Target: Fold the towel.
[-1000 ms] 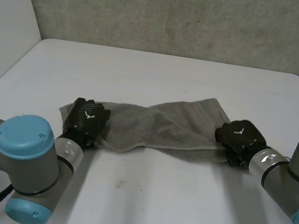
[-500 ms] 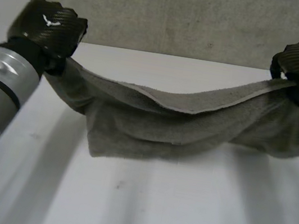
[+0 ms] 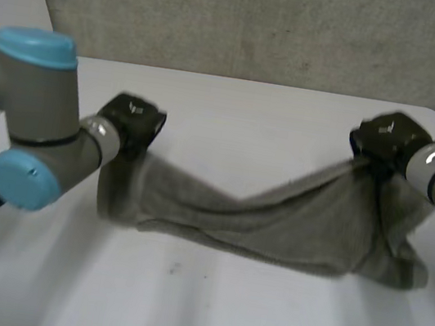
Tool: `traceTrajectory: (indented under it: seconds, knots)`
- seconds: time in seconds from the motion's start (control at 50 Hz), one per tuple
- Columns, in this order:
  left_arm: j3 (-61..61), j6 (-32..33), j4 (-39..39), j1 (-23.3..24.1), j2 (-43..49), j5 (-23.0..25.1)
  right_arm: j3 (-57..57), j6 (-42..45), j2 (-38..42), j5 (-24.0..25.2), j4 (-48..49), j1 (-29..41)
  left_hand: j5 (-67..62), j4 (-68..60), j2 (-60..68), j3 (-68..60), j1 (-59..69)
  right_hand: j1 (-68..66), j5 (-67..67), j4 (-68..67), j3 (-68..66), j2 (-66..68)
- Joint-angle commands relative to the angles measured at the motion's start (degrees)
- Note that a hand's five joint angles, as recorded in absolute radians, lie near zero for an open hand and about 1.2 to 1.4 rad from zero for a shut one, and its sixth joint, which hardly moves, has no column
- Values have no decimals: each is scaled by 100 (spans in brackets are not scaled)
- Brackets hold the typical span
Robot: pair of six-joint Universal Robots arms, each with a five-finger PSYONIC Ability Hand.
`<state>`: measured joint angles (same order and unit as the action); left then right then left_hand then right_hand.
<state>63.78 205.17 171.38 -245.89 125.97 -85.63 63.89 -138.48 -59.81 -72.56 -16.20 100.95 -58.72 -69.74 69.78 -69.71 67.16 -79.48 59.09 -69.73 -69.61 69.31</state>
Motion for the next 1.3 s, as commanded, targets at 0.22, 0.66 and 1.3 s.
traceTrajectory:
  seconds: [0.22,0.66,1.3]
  knots:
    - [-2547,-1321,1776,-12,-599,-181,448,-2060,-1243,-531,4204,21,-1128,-1026,1022,-1029,1284,-52,1091,-1027,-1039,1069]
    - [3501,-1304,2672,-469,-1444,108,2996,-952,-524,313,1497,-5,-1128,-1026,1022,-1029,1284,-52,1091,-1027,-1039,1069]
    - [4072,-866,3578,-442,-767,179,3533,-970,-593,322,1946,-155,3108,3211,-3214,3207,-2952,-52,1091,-1027,-1039,1069]
